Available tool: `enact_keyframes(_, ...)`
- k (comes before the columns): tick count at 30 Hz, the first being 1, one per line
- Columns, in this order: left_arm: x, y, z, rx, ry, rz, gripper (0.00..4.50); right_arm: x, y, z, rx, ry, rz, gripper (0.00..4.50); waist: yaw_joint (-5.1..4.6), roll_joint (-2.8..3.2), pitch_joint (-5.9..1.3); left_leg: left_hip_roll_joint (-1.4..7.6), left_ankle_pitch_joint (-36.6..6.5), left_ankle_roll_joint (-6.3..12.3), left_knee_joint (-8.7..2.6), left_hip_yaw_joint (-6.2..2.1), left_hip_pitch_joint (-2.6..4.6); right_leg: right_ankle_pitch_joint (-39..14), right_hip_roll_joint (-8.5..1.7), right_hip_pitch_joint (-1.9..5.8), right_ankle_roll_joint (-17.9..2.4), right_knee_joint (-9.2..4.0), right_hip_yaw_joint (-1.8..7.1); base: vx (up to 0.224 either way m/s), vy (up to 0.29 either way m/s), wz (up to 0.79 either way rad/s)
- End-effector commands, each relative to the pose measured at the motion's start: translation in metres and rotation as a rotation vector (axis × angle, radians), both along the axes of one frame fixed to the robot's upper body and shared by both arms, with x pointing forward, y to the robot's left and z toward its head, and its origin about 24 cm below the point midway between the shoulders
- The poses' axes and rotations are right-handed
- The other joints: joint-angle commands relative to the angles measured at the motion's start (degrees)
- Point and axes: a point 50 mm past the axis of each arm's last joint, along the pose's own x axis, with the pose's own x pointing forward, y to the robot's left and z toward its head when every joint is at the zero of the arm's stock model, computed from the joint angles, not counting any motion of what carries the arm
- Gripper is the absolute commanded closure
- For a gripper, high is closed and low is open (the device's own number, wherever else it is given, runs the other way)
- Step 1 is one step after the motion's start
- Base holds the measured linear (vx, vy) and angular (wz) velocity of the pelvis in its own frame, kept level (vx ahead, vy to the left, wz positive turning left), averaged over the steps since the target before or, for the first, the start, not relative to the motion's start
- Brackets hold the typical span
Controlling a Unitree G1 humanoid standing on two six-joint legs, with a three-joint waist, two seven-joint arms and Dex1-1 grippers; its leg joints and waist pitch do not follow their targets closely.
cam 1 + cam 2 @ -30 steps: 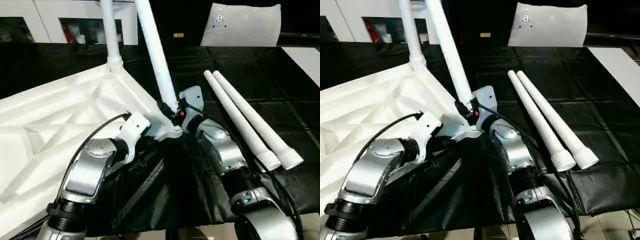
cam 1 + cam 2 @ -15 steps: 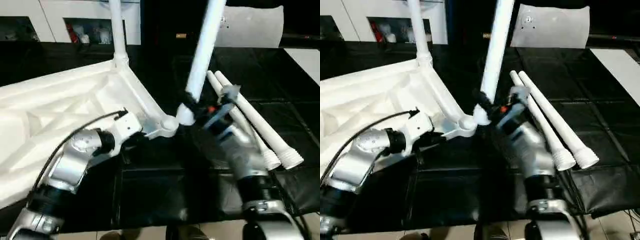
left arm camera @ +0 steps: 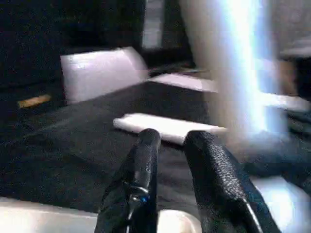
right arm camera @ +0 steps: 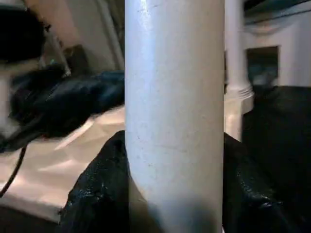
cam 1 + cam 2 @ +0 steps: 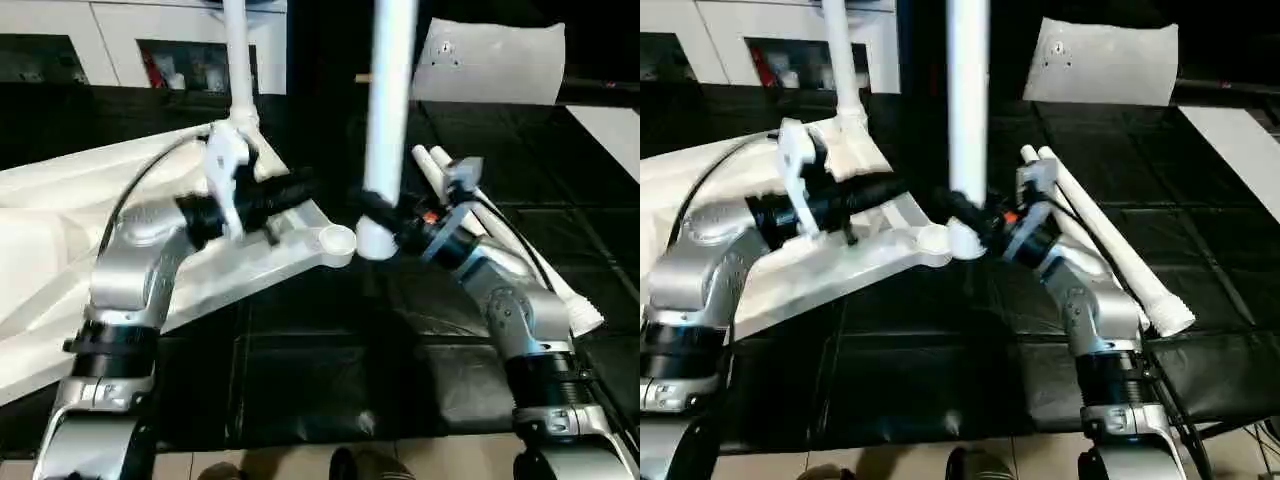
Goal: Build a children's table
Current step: Insert table leg to table base
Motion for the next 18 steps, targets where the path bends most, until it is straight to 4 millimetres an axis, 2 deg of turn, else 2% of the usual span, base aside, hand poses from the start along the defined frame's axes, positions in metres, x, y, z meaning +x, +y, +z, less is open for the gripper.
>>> enact_keyframes(1,0.008,-0.003,0.007,0.025,-0.021,0.084,3.06,-0.003,0.004,0.004,-0.024,-0.022,0.026,2.61,0.18,-0.09,-5.48,1.88,0.33,5.82,-3.05,0.20,-0.33,-12.19,-4.43,4.77,-9.83,-3.52,2.71,0.000,0.000,0.00)
enact_keyframes(3,0.014,-0.013,0.018,0.004,-0.041,0.119,3.05,-0.004,0.007,0.002,-0.060,-0.017,0.034,2.61,0.38,-0.30,-5.57,2.02,1.20,5.77,-2.91,-0.02,-0.62,-11.90,-4.76,4.93,-9.84,-3.31,2.55,0.000,0.000,0.00)
enact_keyframes(7,0.010,-0.038,0.042,-0.078,-0.082,0.034,3.05,-0.004,0.009,-0.004,-0.111,-0.014,0.035,2.61,0.84,-0.52,-5.67,1.79,1.69,5.74,-2.64,0.13,-0.81,-11.65,-4.84,4.91,-10.17,-3.28,2.56,0.000,0.000,0.00)
enact_keyframes(8,0.005,-0.049,0.051,-0.113,-0.099,-0.024,3.05,-0.004,0.010,-0.006,-0.117,-0.011,0.027,2.61,1.00,-0.67,-5.62,1.81,1.58,5.95,-2.64,0.11,-0.83,-11.84,-4.84,4.90,-10.02,-3.25,2.56,0.000,0.000,0.00)
enact_keyframes(9,0.005,-0.049,0.051,-0.113,-0.099,-0.024,3.05,-0.004,0.010,-0.006,-0.117,-0.011,0.027,2.61,1.16,-0.68,-5.70,1.67,1.82,6.08,-2.60,0.06,-1.02,-12.05,-4.93,5.07,-9.87,-3.20,2.49,0.000,0.000,0.00)
enact_keyframes(10,0.003,-0.055,0.055,-0.122,-0.110,-0.053,3.05,-0.003,0.010,-0.007,-0.121,-0.007,0.022,2.61,1.20,-0.44,-5.73,1.67,1.91,6.16,-2.59,0.04,-1.00,-11.91,-4.85,5.01,-9.78,-3.22,2.49,0.000,0.000,0.00)
enact_keyframes(12,-0.006,-0.067,0.062,-0.135,-0.137,-0.135,3.05,-0.002,0.009,-0.009,-0.141,0.002,0.006,2.61,1.17,-0.68,-5.77,1.67,2.02,6.27,-2.50,0.05,-1.03,-11.76,-4.82,5.01,-9.77,-3.22,2.45,0.000,0.000,0.00)
enact_keyframes(18,-0.027,-0.089,0.064,-0.111,-0.162,-0.253,3.05,0.000,0.008,-0.007,-0.147,-0.006,-0.032,2.61,1.40,-0.54,-5.78,1.82,2.26,6.49,-2.38,0.08,-0.96,-11.52,-4.69,4.90,-9.91,-3.07,2.41,0.000,0.000,0.00)
